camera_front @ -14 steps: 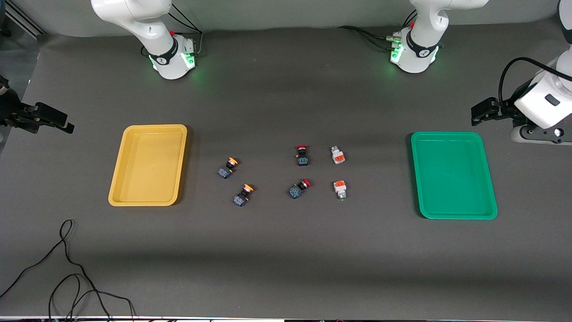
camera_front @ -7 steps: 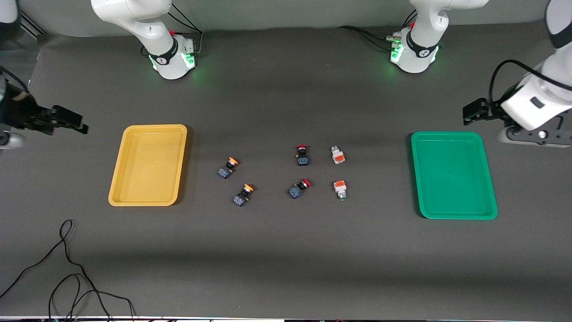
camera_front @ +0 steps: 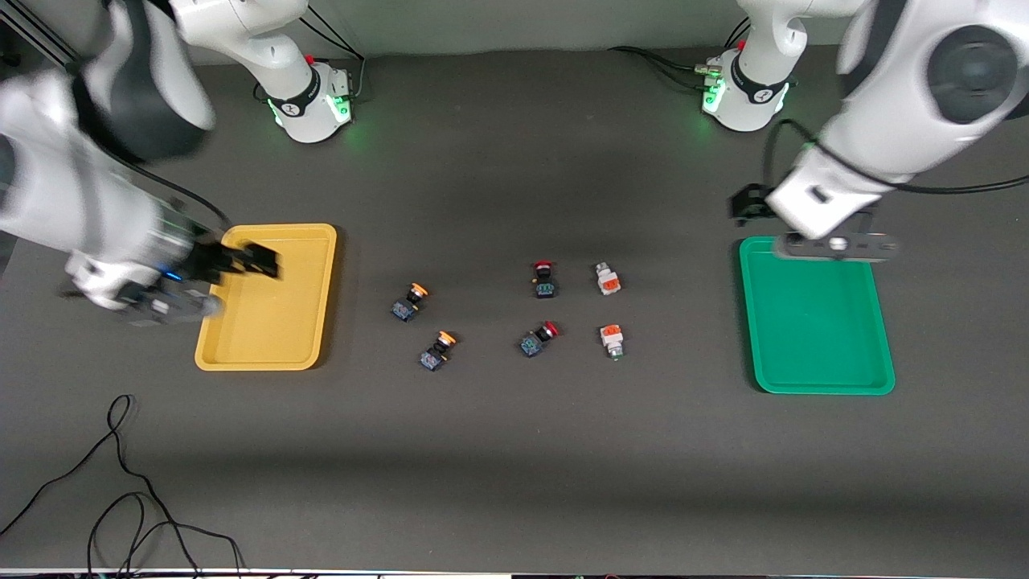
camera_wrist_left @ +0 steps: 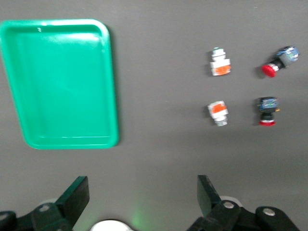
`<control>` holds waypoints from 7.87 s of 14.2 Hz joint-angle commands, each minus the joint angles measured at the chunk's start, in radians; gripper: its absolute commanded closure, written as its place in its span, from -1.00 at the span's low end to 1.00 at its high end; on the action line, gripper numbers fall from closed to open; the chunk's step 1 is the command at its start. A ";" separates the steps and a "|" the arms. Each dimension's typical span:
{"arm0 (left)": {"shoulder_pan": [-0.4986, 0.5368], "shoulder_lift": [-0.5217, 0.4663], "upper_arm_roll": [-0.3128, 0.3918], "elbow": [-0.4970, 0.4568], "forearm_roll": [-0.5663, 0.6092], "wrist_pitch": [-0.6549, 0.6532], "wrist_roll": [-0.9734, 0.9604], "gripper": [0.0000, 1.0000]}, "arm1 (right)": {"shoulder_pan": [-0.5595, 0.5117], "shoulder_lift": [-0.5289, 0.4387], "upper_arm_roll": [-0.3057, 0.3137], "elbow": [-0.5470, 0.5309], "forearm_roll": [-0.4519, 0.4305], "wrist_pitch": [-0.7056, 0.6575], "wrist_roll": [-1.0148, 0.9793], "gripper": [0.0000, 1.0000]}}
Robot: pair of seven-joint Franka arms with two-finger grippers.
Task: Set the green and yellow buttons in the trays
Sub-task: 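Reach the right gripper to a black button while the left gripper reaches a white button, then grasp the black button with the right gripper while the left gripper grasps the white button, then lower the black button into the yellow tray while the left gripper carries the white button, then release the black button with the right gripper while the left gripper releases its button, then grasp another black button with the right gripper while the left gripper grasps a white one, then carry the black button into the yellow tray while the left gripper carries the white button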
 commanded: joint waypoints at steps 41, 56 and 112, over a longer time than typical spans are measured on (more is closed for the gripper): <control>-0.244 0.320 -0.018 -0.180 0.074 0.503 -0.519 0.57 | -0.037 0.159 -0.359 -0.471 0.133 0.490 -0.401 1.00; 0.333 0.198 -0.007 -0.366 0.064 0.523 0.316 0.56 | 0.121 0.308 -0.295 0.000 0.227 0.196 0.016 -1.00; -0.123 0.487 -0.068 0.141 0.144 0.367 -0.493 0.71 | 0.086 0.043 -0.282 -0.621 0.265 0.583 -0.215 -1.00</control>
